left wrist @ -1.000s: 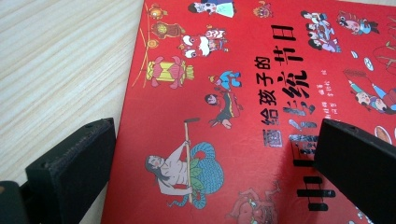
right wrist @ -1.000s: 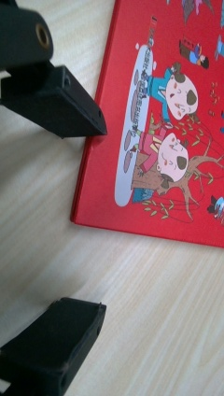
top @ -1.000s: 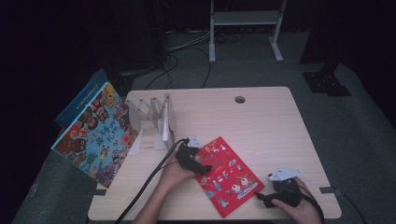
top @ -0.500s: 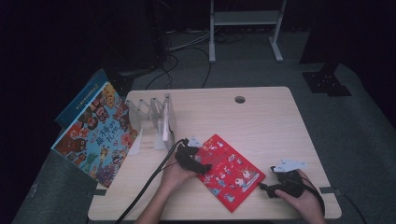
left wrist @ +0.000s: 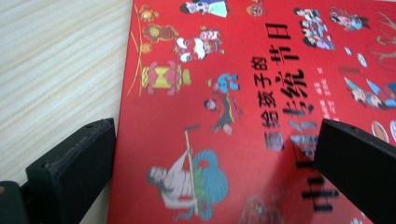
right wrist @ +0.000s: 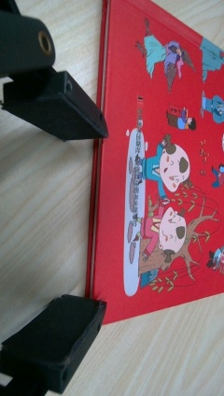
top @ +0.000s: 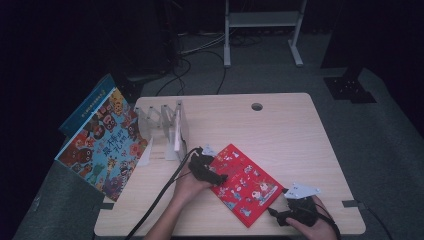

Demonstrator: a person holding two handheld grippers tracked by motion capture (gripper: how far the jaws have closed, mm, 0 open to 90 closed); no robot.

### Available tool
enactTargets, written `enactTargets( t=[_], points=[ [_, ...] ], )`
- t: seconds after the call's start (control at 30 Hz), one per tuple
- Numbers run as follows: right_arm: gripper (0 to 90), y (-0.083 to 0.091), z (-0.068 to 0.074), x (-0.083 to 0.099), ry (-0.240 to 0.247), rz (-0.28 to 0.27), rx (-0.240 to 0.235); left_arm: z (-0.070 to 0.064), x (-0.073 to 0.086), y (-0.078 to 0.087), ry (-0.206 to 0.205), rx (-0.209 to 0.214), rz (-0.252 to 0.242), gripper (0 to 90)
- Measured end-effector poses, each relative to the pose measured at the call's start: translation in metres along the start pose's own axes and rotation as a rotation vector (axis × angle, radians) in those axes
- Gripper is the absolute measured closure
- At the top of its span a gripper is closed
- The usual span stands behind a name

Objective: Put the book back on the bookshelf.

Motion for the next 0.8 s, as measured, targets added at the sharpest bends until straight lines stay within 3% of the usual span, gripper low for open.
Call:
enactTargets(
  t=[0.37,0.6,0.8],
  points=[
    [8.1,-0.004,0.011,-0.002,-0.024,-0.010,0.031,0.001,-0.018,-0.014,0.005,-0.003,0.008,0.0],
    [0.6,-0.007,0.017,-0.001,-0.030,-0.033,0.028,0.002,-0.017,-0.013,-0.011,0.008,-0.006,0.0],
    [0.0,-0.009,0.018,-0.001,-0.036,-0.035,0.034,0.001,-0.016,-0.013,0.000,-0.003,-0.015,0.0]
  ],
)
Point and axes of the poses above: each handheld gripper's, and its own axes: y roughly backward along the jaws, x roughly out of its underside, z roughly to its left, the point moved 8 cm from there along -y, roughly forward along the jaws, and after that the axes turned 3 degrees about z, right-handed, at the moved point
